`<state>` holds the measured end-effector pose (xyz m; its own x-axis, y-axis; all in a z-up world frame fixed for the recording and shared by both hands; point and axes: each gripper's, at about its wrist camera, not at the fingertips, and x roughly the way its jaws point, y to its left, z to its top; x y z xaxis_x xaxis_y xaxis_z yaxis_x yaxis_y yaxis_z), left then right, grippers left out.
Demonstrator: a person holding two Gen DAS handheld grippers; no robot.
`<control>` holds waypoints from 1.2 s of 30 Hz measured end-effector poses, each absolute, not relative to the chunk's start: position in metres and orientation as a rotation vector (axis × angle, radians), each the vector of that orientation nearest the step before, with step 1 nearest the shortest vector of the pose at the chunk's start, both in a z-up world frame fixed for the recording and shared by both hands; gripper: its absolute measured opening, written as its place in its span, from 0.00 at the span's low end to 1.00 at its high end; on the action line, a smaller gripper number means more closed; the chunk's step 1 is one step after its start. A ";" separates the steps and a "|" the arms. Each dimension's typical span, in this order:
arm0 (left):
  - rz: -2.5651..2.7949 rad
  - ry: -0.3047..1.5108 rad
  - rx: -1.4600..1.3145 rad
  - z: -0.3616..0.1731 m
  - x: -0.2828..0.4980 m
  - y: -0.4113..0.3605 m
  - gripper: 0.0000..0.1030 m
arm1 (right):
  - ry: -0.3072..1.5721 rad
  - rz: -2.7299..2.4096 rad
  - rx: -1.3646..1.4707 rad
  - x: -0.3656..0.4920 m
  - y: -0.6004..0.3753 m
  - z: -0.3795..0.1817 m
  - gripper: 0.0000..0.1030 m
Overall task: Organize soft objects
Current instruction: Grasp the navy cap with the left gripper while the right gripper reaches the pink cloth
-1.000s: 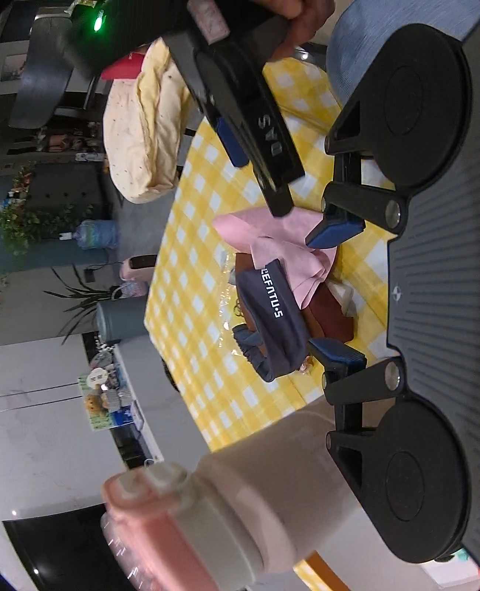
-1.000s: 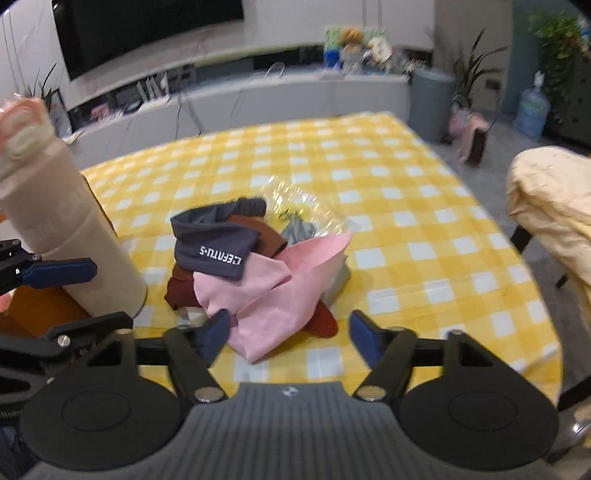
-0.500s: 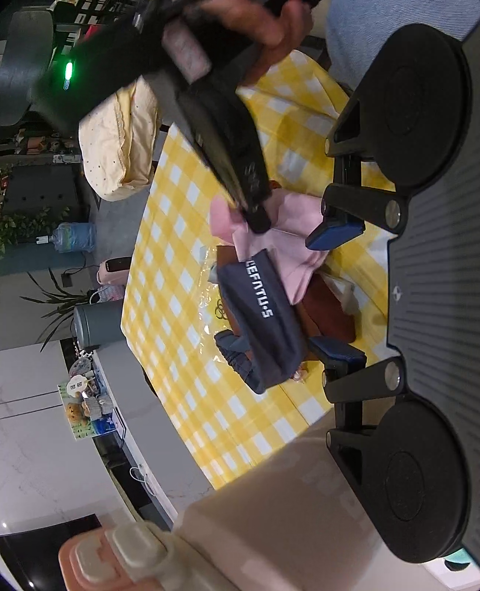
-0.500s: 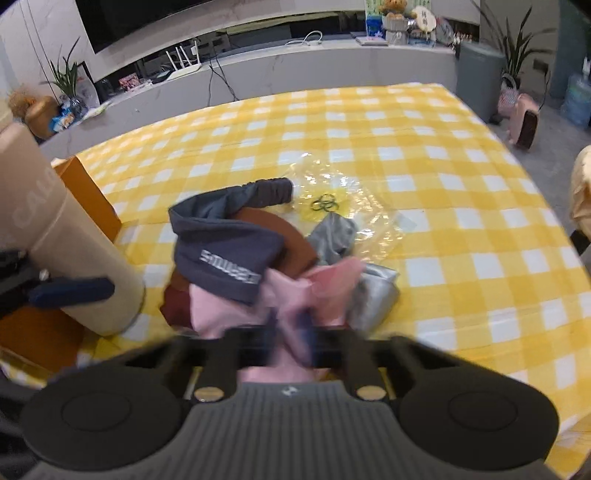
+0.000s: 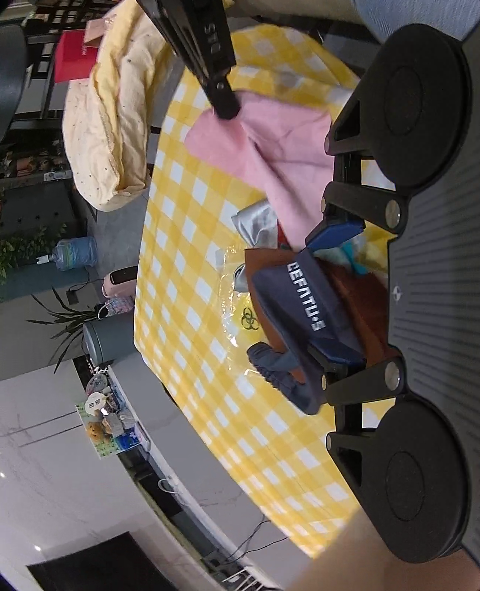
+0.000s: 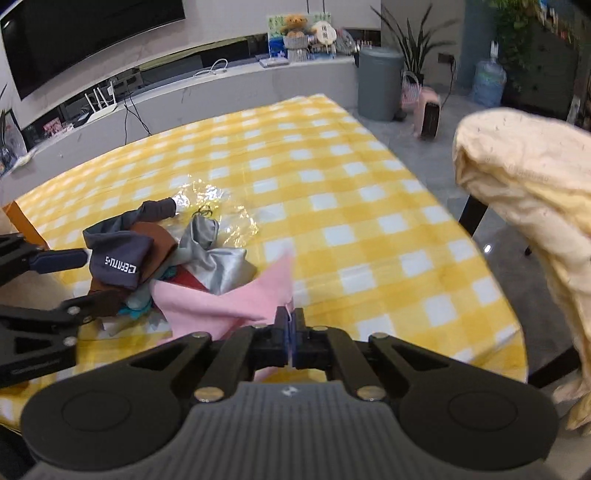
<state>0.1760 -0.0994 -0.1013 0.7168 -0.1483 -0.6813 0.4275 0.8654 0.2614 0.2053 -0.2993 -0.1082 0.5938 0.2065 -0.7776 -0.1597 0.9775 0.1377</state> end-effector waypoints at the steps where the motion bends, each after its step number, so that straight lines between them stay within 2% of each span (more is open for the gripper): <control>1: -0.317 0.702 0.439 -0.104 0.179 -0.101 0.67 | 0.915 0.208 0.050 0.206 -0.299 -0.110 0.00; 4: -0.304 0.709 0.443 -0.111 0.188 -0.103 0.67 | 0.925 0.230 0.049 0.209 -0.294 -0.115 0.00; 5: -0.305 0.710 0.438 -0.112 0.190 -0.103 0.66 | 0.932 0.248 0.070 0.210 -0.292 -0.117 0.06; 6: -0.308 0.709 0.432 -0.113 0.190 -0.102 0.59 | 0.939 0.263 0.088 0.210 -0.290 -0.119 0.07; 7: -0.318 0.709 0.417 -0.113 0.190 -0.101 0.46 | 0.942 0.271 0.092 0.210 -0.287 -0.121 0.20; 8: -0.324 0.707 0.404 -0.112 0.190 -0.100 0.40 | 0.943 0.272 0.089 0.211 -0.285 -0.123 0.50; 10: -0.327 0.693 0.381 -0.108 0.187 -0.097 0.18 | 0.938 0.242 0.088 0.211 -0.283 -0.127 0.78; 12: -0.316 0.680 0.363 -0.104 0.183 -0.095 0.05 | 0.949 0.229 0.111 0.212 -0.285 -0.133 0.77; 17: -0.314 0.683 0.262 -0.088 0.179 -0.086 0.04 | 1.057 0.259 0.241 0.223 -0.287 -0.154 0.80; 19: -0.317 0.685 0.241 -0.082 0.175 -0.084 0.04 | 1.047 0.261 0.214 0.222 -0.281 -0.155 0.75; 20: -0.320 0.685 0.224 -0.077 0.172 -0.082 0.04 | 1.044 0.263 0.186 0.222 -0.277 -0.154 0.66; 21: -0.318 0.684 0.213 -0.074 0.169 -0.081 0.04 | 1.034 0.261 0.144 0.220 -0.272 -0.153 0.62; 23: -0.297 0.679 0.198 -0.066 0.163 -0.078 0.04 | 1.018 0.245 0.060 0.219 -0.265 -0.153 0.38; 24: -0.292 0.673 0.184 -0.061 0.158 -0.077 0.04 | 1.008 0.231 0.006 0.218 -0.261 -0.153 0.31; 25: -0.297 0.666 0.166 -0.056 0.153 -0.075 0.04 | 1.001 0.219 -0.031 0.217 -0.260 -0.153 0.17; 26: -0.298 0.658 0.150 -0.051 0.148 -0.073 0.04 | 0.994 0.206 -0.063 0.217 -0.259 -0.154 0.07; 28: -0.294 0.630 0.129 -0.038 0.134 -0.069 0.04 | 0.996 0.204 -0.060 0.215 -0.265 -0.153 0.00; 36: -0.237 0.517 0.062 0.017 0.082 -0.042 0.04 | 0.953 0.355 0.129 0.189 -0.273 -0.110 0.00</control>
